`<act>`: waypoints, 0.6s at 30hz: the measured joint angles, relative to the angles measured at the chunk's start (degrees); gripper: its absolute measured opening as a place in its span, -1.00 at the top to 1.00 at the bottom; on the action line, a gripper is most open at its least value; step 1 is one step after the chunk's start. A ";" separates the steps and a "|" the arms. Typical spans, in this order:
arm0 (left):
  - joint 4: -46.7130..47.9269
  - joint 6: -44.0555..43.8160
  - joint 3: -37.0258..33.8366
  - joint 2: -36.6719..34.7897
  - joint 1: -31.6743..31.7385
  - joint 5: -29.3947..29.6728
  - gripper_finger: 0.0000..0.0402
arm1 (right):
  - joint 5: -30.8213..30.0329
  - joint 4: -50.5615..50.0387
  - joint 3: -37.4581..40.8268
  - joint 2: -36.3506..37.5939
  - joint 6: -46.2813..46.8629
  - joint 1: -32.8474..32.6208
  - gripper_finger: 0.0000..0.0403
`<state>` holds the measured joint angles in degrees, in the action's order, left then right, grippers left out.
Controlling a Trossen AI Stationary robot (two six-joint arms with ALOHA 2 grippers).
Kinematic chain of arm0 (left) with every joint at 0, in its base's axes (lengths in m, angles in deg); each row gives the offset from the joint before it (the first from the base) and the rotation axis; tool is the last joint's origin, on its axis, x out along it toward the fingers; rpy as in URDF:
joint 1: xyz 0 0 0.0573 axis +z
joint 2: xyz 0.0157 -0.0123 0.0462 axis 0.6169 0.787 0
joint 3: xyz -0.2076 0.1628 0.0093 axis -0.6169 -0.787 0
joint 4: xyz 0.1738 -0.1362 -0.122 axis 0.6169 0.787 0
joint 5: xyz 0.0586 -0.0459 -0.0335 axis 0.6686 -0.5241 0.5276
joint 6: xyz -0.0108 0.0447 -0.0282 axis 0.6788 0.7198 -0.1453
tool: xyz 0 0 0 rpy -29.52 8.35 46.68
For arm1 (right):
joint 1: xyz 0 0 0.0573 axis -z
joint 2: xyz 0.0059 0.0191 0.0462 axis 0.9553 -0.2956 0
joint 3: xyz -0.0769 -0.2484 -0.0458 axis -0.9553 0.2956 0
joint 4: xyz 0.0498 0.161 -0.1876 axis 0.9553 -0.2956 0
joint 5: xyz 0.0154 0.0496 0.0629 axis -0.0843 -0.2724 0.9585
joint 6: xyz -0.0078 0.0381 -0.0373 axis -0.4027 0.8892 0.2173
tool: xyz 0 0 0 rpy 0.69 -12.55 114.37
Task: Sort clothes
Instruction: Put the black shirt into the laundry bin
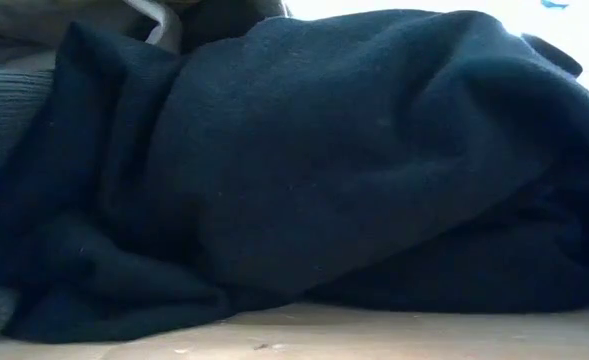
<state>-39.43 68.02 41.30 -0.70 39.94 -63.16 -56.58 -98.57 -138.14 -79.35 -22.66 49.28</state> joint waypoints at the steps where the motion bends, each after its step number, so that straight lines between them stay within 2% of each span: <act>1: 0.07 0.02 0.00 0.02 0.00 0.76 0.69 | 0.40 -1.51 -0.65 -0.78 1.57 -0.60 0.16; 3: 0.07 0.51 0.00 0.02 0.00 2.74 0.69 | 0.67 -4.23 -1.82 -2.25 5.07 -2.12 0.38; 6: 0.04 2.70 0.02 0.02 0.00 6.50 0.69 | 0.79 -8.69 -3.52 -3.85 10.78 -5.05 0.83; 7: 0.16 3.64 0.22 0.02 0.00 7.93 0.69 | 0.80 -9.74 -4.12 -4.27 12.78 -6.18 0.91; 12: 0.08 5.50 1.25 0.00 0.00 9.09 0.69 | 2.95 -8.91 -5.36 -7.33 24.43 -10.52 0.93; 18: 4.80 3.89 1.25 0.02 -0.04 7.16 0.69 | 9.73 -3.12 -5.36 -16.73 30.21 -13.12 0.97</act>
<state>-34.63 71.91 42.55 -0.68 39.89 -56.01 -46.85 -101.69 -143.50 -96.08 7.55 36.16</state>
